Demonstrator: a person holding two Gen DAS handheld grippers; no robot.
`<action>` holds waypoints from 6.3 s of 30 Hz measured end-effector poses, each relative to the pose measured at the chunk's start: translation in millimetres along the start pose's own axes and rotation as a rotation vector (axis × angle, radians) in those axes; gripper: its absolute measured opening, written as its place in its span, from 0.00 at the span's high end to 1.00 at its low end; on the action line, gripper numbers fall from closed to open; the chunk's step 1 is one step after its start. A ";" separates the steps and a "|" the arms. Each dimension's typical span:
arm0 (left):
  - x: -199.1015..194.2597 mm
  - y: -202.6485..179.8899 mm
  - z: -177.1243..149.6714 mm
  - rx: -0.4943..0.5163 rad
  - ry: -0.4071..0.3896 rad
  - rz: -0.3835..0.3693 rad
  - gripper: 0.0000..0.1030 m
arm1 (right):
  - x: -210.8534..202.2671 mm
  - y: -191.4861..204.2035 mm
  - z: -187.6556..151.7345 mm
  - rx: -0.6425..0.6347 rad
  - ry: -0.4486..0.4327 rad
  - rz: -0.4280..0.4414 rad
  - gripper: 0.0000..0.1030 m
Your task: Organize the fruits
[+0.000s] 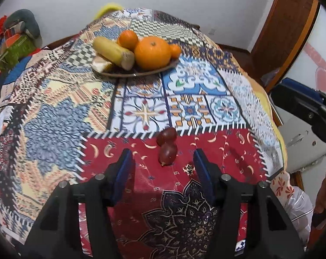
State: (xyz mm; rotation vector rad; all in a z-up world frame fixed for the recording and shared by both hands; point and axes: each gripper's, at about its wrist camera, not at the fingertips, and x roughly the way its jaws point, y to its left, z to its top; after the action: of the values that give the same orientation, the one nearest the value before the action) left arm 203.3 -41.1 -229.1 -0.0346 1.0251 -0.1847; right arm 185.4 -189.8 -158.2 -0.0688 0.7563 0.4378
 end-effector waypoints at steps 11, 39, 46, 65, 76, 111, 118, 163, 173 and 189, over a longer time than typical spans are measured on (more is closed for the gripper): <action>16.1 4.5 -2.8 0.005 -0.003 -0.055 0.82 | 22.2 3.7 -5.3 -0.010 0.063 0.000 0.50; -1.6 76.3 -12.2 -0.096 -0.050 0.070 0.82 | 97.9 56.3 -16.8 -0.079 0.217 0.161 0.56; -1.8 71.7 -5.9 -0.083 -0.058 0.061 0.82 | 99.5 58.4 -17.1 -0.099 0.218 0.187 0.73; 2.9 73.8 45.6 -0.062 -0.122 0.059 0.82 | 97.7 34.1 22.8 -0.072 0.122 0.170 0.74; 23.7 88.4 83.5 -0.071 -0.142 0.069 0.82 | 109.2 7.5 62.5 -0.040 0.042 0.128 0.74; 61.0 97.3 115.6 -0.095 -0.124 0.056 0.68 | 162.8 7.1 113.6 -0.079 0.040 0.147 0.65; 37.1 89.6 114.8 -0.094 -0.164 0.060 0.68 | 139.9 1.4 115.8 -0.059 0.010 0.137 0.65; -297.0 -16.2 16.5 0.010 -0.867 0.166 0.05 | -163.8 56.7 80.8 -0.029 -0.594 0.036 0.15; -293.2 -15.9 15.1 0.009 -0.866 0.182 0.02 | -171.7 58.2 69.8 -0.028 -0.626 -0.015 0.00; -288.2 -6.8 18.0 -0.027 -0.851 0.170 0.00 | -173.4 56.7 64.7 -0.025 -0.615 -0.030 0.00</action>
State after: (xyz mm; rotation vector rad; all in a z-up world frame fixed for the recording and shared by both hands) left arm 72.2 -0.1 24.9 -0.0451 0.1788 0.0097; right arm 92.9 -186.7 11.8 0.0316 0.1448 0.4097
